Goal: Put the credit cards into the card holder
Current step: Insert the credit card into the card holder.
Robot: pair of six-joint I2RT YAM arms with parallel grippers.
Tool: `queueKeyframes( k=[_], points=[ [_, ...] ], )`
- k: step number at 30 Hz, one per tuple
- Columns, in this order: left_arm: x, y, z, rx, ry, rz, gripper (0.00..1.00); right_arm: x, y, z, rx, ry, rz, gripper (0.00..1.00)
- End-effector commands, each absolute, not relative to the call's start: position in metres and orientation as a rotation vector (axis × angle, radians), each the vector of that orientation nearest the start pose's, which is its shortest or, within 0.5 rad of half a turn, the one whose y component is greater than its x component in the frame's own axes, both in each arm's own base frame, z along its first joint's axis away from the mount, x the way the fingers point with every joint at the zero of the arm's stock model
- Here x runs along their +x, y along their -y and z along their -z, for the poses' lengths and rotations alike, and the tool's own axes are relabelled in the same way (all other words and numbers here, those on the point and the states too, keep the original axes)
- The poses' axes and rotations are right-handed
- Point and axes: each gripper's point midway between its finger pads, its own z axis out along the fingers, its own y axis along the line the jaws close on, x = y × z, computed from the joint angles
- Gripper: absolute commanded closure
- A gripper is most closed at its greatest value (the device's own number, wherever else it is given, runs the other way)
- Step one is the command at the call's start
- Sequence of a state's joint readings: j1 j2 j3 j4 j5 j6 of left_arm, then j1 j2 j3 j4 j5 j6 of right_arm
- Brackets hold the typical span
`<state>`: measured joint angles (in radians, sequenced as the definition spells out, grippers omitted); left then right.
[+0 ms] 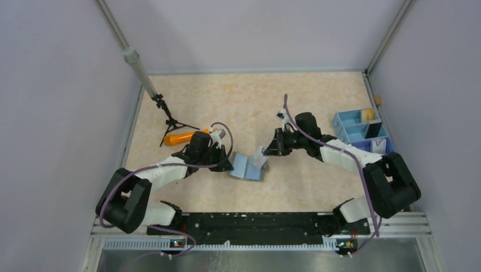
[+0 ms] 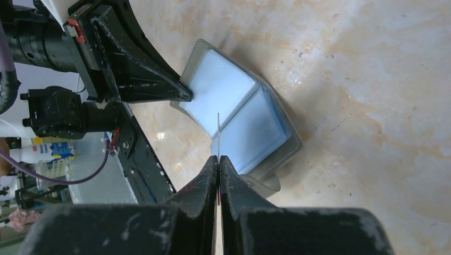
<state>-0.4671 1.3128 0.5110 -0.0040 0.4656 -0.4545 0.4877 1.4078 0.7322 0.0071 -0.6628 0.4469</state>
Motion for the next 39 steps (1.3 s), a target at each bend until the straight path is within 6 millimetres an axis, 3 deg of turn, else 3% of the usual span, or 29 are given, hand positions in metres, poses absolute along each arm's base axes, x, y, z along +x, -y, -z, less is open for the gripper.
queueKeyframes(
  k=[1, 18, 29, 39],
  points=[
    [0.231, 0.222, -0.057, 0.289, -2.447, 0.988, 1.0, 0.251, -0.285, -0.115, -0.471, -2.241, -1.301, 1.0],
    [0.228, 0.222, -0.048, 0.289, -2.48, 1.008, 1.0, 0.249, -0.292, -0.064, -0.362, -2.377, -1.343, 1.0],
    [0.229, 0.222, -0.05, 0.288, -2.476, 1.014, 1.0, 0.249, -0.276, -0.019, -0.257, -2.583, -1.169, 1.0],
    [0.226, 0.224, -0.049, 0.299, -2.477, 1.038, 1.0, 0.253, -0.287, -0.022, -0.285, -2.566, -1.178, 1.0]
  ],
)
